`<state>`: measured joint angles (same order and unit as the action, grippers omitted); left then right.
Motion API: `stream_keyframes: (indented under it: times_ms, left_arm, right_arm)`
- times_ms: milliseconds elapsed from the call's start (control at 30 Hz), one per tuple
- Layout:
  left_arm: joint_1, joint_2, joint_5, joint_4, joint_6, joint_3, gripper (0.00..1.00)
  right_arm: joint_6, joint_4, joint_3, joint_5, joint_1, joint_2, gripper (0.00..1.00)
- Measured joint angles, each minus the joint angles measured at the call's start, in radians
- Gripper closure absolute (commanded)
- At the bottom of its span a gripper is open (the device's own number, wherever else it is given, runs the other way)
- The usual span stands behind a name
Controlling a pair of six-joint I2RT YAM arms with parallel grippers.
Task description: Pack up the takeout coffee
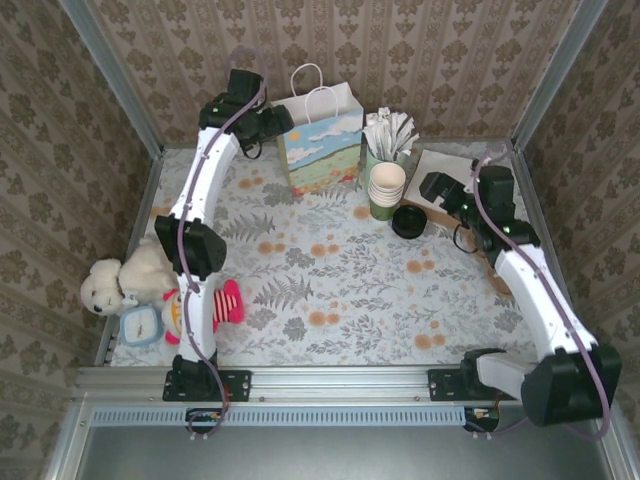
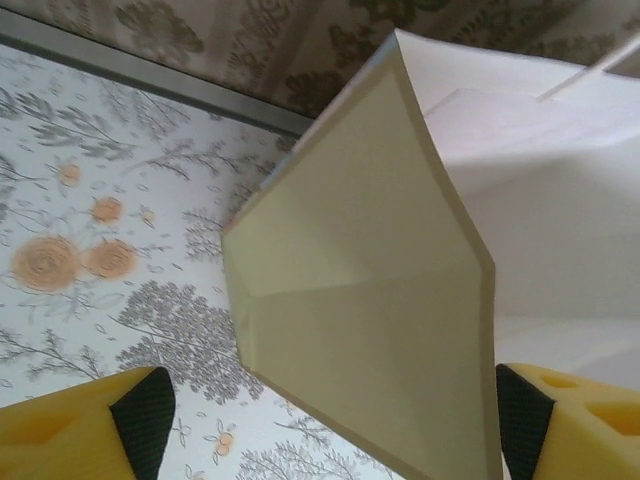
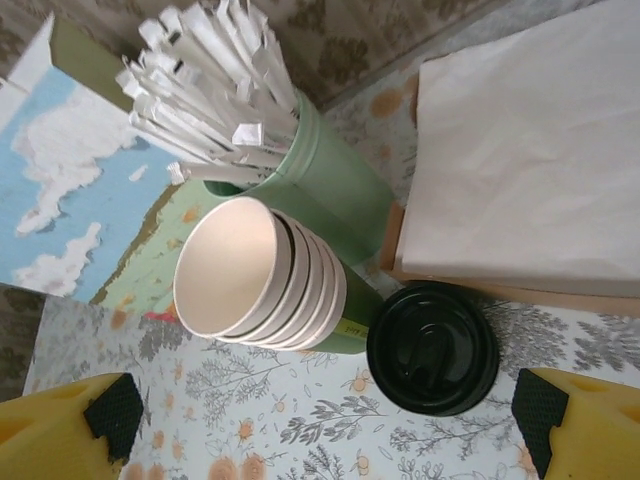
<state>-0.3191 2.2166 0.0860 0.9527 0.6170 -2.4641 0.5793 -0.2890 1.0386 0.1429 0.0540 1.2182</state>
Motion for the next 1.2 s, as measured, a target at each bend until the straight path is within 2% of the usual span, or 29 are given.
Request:
stream_keyframes:
  times_ms: [100, 200, 367, 667, 800, 933, 1033, 1100, 1200]
  left_arm:
    - [-0.001, -0.051, 0.039, -0.047, -0.008, 0.092, 0.15]
    - [0.005, -0.092, 0.053, -0.066, -0.016, 0.146, 0.13]
    - [0.032, -0.200, 0.110, -0.151, -0.049, 0.293, 0.01]
    - [0.037, -0.515, 0.205, -0.481, -0.117, 0.725, 0.00]
    - [0.037, -0.576, 0.227, -0.607, -0.133, 0.843, 0.00]
    - [0.037, -0.578, 0.251, -0.657, -0.150, 0.878, 0.00]
    - [0.037, -0.578, 0.268, -0.667, -0.162, 0.881, 0.00]
    - [0.034, -0.579, 0.281, -0.672, -0.174, 0.885, 0.00]
    - [0.032, -0.582, 0.298, -0.673, -0.193, 0.904, 0.00]
  right_arm:
    - [-0.036, -0.032, 0.119, -0.006, 0.036, 0.163, 0.13]
    - [-0.080, -0.082, 0.259, -0.038, 0.081, 0.324, 0.23]
    - [-0.139, -0.182, 0.475, -0.099, 0.123, 0.534, 0.43]
    - [-0.219, -0.335, 0.668, -0.227, 0.166, 0.676, 0.73]
    - [-0.243, -0.375, 0.706, -0.256, 0.184, 0.683, 0.84]
    - [-0.259, -0.397, 0.733, -0.274, 0.198, 0.695, 0.89]
    - [-0.266, -0.416, 0.751, -0.282, 0.206, 0.709, 0.85]
    - [-0.270, -0.428, 0.769, -0.296, 0.212, 0.720, 0.77]
    - [-0.271, -0.446, 0.769, -0.305, 0.220, 0.723, 0.79]
